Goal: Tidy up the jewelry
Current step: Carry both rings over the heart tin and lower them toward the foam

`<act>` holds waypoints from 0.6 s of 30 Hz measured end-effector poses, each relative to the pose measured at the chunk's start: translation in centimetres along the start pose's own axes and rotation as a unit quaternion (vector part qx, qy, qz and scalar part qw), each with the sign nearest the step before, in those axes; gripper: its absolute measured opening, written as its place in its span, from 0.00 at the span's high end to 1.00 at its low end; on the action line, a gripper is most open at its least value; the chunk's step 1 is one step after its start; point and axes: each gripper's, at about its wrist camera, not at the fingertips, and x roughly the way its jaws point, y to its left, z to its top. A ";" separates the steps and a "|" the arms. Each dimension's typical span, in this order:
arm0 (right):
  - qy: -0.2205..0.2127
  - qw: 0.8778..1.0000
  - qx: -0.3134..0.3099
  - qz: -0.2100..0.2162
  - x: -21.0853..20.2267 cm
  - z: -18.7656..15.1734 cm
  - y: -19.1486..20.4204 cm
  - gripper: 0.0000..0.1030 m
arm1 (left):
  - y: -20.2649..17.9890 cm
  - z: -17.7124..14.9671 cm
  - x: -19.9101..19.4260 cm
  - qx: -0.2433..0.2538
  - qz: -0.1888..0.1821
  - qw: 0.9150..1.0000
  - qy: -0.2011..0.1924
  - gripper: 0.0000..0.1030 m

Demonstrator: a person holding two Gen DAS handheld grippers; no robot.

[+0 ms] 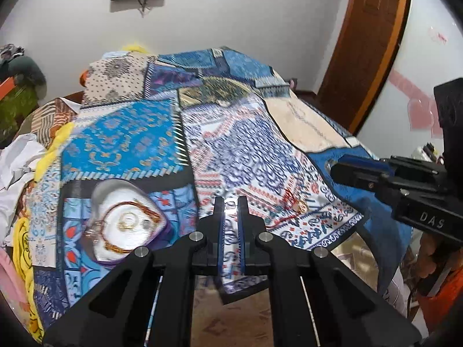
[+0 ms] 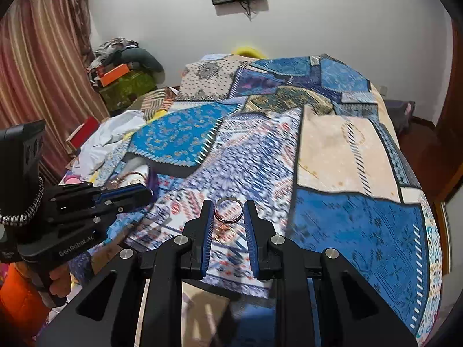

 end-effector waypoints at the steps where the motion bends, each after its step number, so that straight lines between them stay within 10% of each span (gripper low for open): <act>1: -0.002 1.000 -0.002 0.002 0.0 0.2 0.3 0.82 | 0.2 0.1 -0.3 -0.002 0.002 1.000 -0.004 0.94; 18: -0.020 0.996 -0.051 0.064 2.7 3.7 7.9 0.81 | 5.9 0.2 -5.6 -0.037 0.049 0.996 -0.061 0.94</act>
